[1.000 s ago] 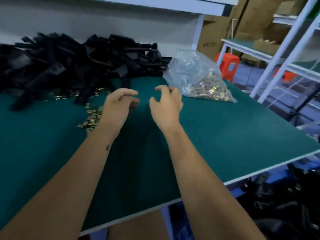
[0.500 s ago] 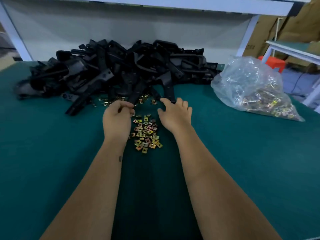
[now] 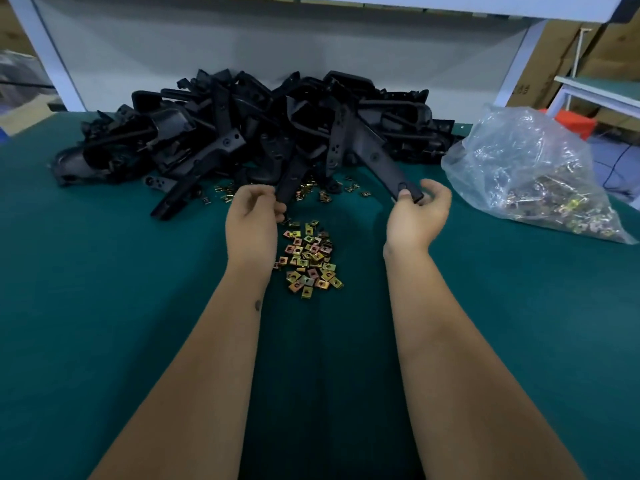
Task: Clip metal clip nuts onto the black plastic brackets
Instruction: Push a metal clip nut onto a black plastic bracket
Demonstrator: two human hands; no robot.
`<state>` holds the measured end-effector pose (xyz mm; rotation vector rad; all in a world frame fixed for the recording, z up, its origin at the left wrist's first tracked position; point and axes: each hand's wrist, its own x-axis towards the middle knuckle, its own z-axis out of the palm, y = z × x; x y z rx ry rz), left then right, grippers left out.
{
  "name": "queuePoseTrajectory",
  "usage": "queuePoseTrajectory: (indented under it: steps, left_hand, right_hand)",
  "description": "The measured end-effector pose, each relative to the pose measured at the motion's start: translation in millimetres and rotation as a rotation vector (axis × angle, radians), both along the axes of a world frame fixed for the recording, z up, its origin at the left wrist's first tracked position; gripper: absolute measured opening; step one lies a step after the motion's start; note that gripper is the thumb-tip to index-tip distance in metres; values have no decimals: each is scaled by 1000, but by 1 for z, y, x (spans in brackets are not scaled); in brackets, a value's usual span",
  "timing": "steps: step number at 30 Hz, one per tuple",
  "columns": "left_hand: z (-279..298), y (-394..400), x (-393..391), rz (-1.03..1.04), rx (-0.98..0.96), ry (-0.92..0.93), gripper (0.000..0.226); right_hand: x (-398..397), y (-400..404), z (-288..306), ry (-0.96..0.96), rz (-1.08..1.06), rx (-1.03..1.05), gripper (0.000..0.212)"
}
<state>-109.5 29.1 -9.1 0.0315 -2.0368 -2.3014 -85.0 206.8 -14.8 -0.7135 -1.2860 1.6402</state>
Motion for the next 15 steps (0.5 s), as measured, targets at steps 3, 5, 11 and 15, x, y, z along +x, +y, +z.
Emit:
queuePoseTrajectory:
  steps: [3, 5, 11, 15]
  left_hand:
    - [10, -7, 4, -82, 277, -45, 23]
    - [13, -15, 4, -214, 418, -99, 27]
    - [11, -22, 10, -602, 274, -238, 57]
    - [11, -22, 15, -808, 144, -177, 37]
  right_hand:
    - [10, 4, 3, 142, 233, -183, 33]
    - [16, 5, 4, 220, 389, -287, 29]
    - [24, -7, 7, 299, 562, -316, 27]
    - [23, -16, 14, 278, 626, -226, 23]
